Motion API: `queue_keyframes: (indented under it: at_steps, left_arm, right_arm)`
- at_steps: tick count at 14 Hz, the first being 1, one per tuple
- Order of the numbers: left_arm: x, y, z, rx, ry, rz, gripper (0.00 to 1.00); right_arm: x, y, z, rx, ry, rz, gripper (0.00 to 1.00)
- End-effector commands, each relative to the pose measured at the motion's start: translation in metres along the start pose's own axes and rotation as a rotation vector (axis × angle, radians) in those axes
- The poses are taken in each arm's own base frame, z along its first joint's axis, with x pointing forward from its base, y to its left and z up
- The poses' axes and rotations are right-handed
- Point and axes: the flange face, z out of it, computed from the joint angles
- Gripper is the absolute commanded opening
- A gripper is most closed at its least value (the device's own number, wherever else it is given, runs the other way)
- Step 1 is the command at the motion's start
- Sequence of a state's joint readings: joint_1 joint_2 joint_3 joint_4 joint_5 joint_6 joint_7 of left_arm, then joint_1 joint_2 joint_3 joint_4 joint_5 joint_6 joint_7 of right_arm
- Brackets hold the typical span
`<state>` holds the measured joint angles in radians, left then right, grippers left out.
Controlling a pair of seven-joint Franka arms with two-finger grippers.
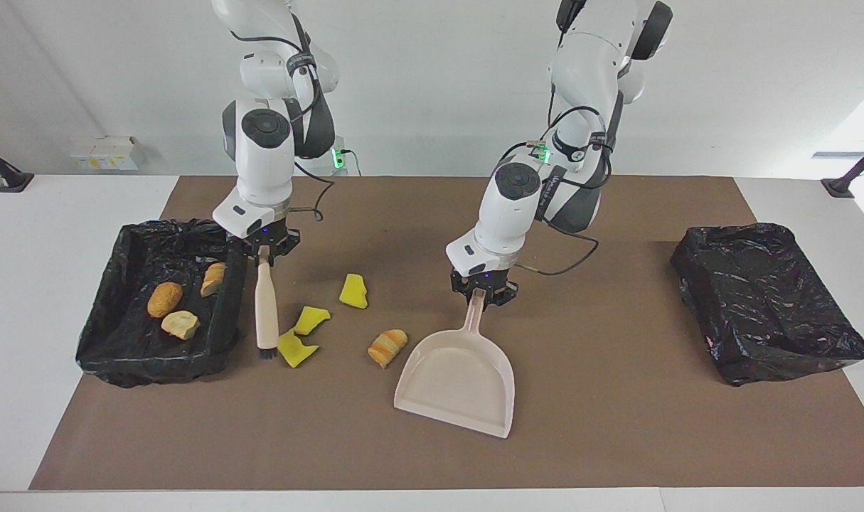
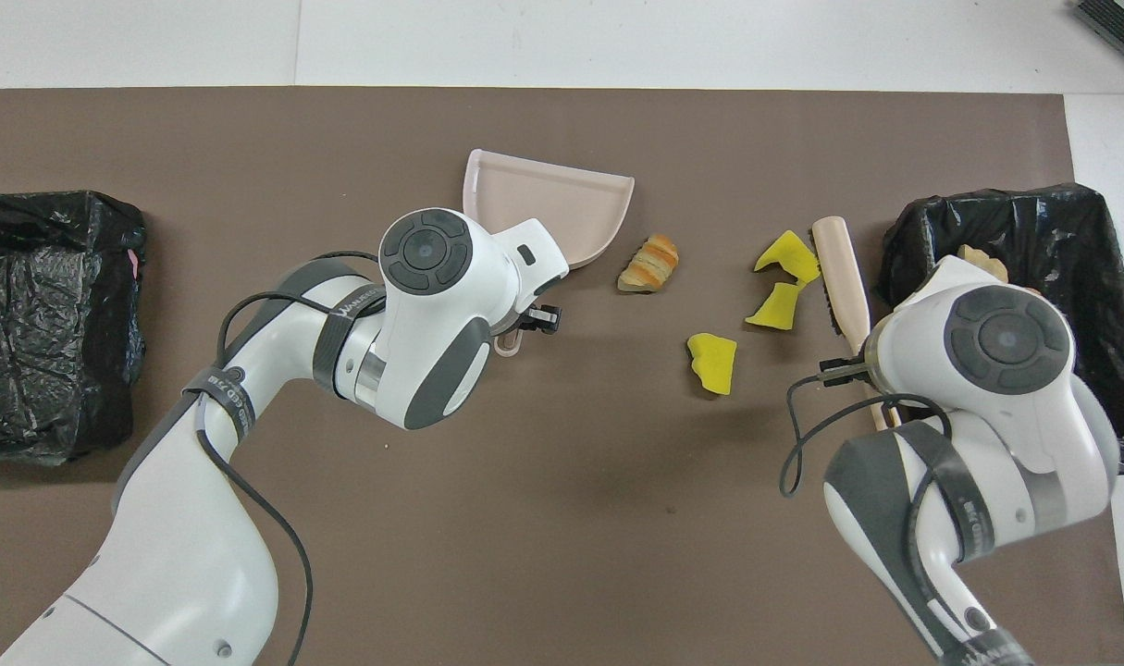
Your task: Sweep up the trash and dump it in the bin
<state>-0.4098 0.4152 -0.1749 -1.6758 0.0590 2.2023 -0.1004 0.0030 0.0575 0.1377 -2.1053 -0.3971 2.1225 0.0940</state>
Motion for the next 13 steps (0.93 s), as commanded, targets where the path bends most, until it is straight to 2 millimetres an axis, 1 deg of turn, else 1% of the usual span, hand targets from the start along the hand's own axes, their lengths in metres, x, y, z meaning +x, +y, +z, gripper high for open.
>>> queue_keyframes:
  at_steps: [1, 2, 3, 4, 5, 6, 7, 8, 10, 11, 12, 13]
  left_arm:
    - [-0.015, -0.039, -0.044, 0.045, -0.058, 0.162, 0.00]
    - [-0.020, -0.050, -0.049, 0.047, -0.082, 0.219, 0.00]
    - [-0.024, -0.068, -0.056, 0.049, -0.098, 0.260, 0.00]
    - [-0.027, -0.080, -0.062, 0.047, -0.109, 0.312, 0.00]
    - [-0.032, -0.092, -0.068, 0.044, -0.127, 0.368, 0.00]
    - [-0.039, -0.106, -0.069, 0.035, -0.156, 0.415, 0.00]
    - [-0.046, -0.115, -0.069, 0.029, -0.172, 0.459, 0.00]
    - [-0.055, -0.121, -0.061, 0.024, -0.182, 0.496, 0.00]
    - [-0.082, -0.142, -0.053, 0.032, -0.201, 0.593, 0.00]
    - [-0.096, -0.153, -0.046, 0.041, -0.216, 0.659, 0.00]
    - [-0.113, -0.169, -0.041, 0.040, -0.224, 0.728, 0.00]
    - [-0.123, -0.177, -0.037, 0.035, -0.222, 0.807, 0.00]
  right_arm:
    - [0.010, -0.001, 0.017, -0.038, -0.005, -0.079, 0.00]
    - [0.008, -0.006, 0.016, -0.039, -0.015, -0.101, 0.00]
    - [0.006, -0.016, 0.019, -0.026, -0.028, -0.110, 0.00]
    - [0.004, -0.029, 0.019, -0.010, -0.031, -0.103, 0.00]
    - [0.003, -0.038, 0.018, 0.045, -0.039, -0.063, 0.00]
    - [0.003, -0.041, 0.017, 0.090, -0.045, -0.031, 0.00]
    - [0.001, -0.043, 0.017, 0.111, -0.055, -0.016, 0.00]
    - [-0.001, -0.049, 0.016, 0.130, -0.064, 0.006, 0.00]
    - [-0.003, -0.089, 0.004, 0.168, -0.081, 0.034, 0.00]
    - [-0.004, -0.105, -0.001, 0.175, -0.083, 0.044, 0.00]
    - [-0.005, -0.124, -0.007, 0.180, -0.080, 0.015, 0.00]
    - [-0.007, -0.139, -0.011, 0.190, -0.082, -0.012, 0.00]
